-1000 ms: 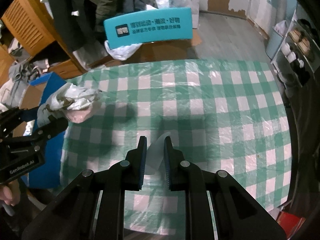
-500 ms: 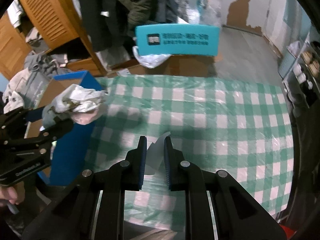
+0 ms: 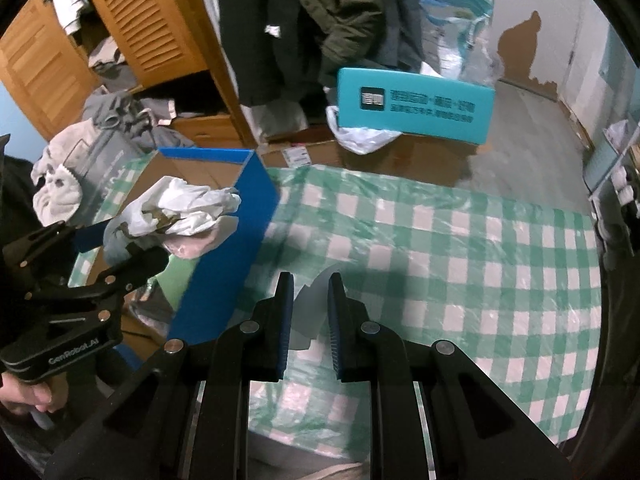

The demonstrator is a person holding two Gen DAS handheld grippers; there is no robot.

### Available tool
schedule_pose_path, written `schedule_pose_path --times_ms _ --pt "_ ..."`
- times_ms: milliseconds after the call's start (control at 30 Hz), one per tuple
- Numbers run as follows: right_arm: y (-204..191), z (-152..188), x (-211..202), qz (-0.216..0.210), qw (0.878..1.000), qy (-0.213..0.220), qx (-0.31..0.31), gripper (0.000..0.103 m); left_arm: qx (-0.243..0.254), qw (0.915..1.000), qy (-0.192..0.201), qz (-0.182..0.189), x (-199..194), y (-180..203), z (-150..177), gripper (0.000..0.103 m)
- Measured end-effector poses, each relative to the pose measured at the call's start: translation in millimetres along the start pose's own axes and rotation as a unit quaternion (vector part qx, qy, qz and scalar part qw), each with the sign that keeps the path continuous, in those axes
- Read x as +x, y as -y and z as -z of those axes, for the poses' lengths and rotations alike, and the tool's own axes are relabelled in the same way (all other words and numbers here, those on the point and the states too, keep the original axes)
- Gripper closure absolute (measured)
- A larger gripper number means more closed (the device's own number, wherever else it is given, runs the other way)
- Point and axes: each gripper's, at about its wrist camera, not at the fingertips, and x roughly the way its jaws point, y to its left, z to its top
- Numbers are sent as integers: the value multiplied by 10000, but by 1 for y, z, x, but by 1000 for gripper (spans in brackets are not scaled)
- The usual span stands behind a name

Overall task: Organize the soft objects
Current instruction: 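Carry the white socks and tissue over the open box, then lower both items into the box and open both grippers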

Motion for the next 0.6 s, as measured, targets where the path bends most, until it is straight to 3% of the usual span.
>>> schedule_pose_path --times_ms 600 --pt "-80 -35 38 -252 9984 -171 -475 88 -736 9971 -129 -110 12 -86 23 45"
